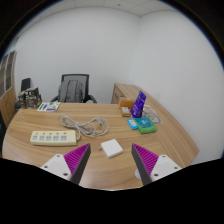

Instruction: Unplug charger

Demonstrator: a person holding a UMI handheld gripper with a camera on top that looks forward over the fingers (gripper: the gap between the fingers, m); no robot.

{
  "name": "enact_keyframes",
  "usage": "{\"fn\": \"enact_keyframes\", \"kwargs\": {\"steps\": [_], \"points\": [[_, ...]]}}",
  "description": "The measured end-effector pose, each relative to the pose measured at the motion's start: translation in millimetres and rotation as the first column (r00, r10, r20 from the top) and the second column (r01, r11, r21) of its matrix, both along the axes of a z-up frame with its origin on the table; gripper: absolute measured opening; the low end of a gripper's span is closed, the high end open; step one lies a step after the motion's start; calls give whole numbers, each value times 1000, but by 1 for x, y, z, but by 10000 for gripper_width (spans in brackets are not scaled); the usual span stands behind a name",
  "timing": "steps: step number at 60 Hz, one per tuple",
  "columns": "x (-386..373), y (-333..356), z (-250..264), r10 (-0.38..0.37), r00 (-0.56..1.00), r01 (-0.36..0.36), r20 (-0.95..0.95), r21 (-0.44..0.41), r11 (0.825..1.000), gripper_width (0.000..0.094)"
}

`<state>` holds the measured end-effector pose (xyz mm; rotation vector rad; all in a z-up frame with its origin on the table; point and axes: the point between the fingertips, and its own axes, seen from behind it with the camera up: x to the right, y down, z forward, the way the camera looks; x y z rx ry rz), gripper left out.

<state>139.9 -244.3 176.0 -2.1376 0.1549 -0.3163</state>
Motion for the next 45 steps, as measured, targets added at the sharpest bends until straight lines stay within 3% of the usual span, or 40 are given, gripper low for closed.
{"fn": "enact_keyframes", "kwargs": {"steps": [20, 45], "points": [[-61, -133, 42, -38, 999, 38, 17, -5, 999, 860], [-89, -171, 58, -22, 999, 21, 29, 16, 1000, 861]]}}
